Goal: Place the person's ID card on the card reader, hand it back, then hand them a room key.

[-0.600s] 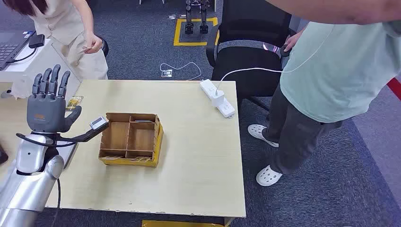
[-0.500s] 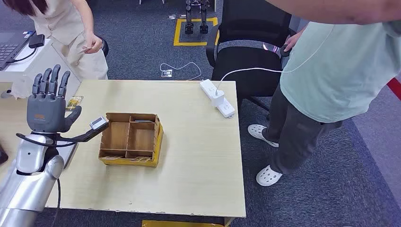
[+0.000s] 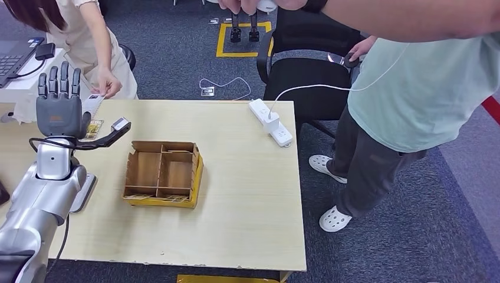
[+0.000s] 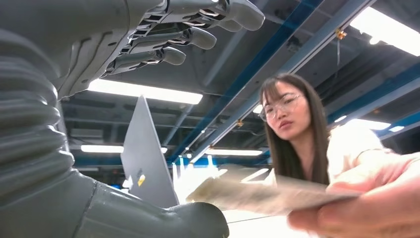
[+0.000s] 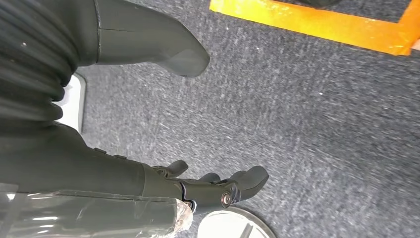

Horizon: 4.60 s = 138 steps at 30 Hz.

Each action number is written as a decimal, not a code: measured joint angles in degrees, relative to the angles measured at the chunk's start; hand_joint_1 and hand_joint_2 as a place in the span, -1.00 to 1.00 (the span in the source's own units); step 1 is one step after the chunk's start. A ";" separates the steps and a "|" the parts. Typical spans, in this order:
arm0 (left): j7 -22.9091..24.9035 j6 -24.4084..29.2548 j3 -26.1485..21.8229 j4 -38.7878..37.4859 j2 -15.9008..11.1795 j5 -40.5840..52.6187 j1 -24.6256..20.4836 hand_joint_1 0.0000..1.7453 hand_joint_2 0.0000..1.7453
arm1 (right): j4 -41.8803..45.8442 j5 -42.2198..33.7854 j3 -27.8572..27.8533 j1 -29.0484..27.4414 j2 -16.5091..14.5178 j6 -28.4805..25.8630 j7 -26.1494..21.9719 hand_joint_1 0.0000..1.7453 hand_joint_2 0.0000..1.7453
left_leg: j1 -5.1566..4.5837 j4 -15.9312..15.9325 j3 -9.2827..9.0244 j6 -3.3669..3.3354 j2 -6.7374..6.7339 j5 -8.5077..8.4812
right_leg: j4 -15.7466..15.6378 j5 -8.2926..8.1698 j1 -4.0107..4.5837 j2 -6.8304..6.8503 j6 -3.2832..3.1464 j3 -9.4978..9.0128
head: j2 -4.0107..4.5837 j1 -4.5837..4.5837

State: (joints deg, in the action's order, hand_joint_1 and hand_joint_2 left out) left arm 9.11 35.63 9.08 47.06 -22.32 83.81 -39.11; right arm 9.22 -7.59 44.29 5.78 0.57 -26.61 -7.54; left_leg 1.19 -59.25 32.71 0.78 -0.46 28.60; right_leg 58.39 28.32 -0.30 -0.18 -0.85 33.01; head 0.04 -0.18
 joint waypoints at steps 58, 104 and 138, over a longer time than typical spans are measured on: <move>-14.81 -6.14 -0.98 -10.74 -8.49 -13.79 7.26 1.00 1.00 | 0.95 0.56 -1.79 0.03 -0.20 -2.86 -6.42 -1.00 1.00 | 0.01 0.07 0.01 0.08 -0.18 -0.02 | 0.12 0.03 0.00 -0.18 -0.04 0.12 | 0.00 0.01; -15.02 -10.43 -5.16 1.82 -8.60 -13.35 29.97 1.00 1.00 | 0.90 0.58 -4.87 -0.16 0.48 -4.19 -8.34 -1.00 1.00 | -0.01 0.07 -0.03 0.12 -0.12 -0.03 | 0.10 0.01 -0.02 -0.06 -0.05 0.04 | 0.00 -0.03; -9.81 0.60 -11.90 1.51 -1.68 -14.02 7.39 1.00 1.00 | 1.00 4.59 -5.19 0.38 0.31 -4.16 -5.92 -1.00 1.00 | -0.01 0.11 -0.23 0.33 0.10 -0.26 | 0.19 -0.13 -0.03 0.10 -0.25 -0.05 | 0.00 -0.02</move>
State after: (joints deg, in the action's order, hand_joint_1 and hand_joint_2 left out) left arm -0.71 36.24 -2.82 48.56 -24.00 69.79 -31.72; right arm 10.23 -2.99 39.10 6.16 0.87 -30.77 -13.46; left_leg 1.18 -59.14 32.48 1.10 -0.35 28.34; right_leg 58.58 28.19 -0.33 -0.08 -1.09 32.96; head 0.04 -0.20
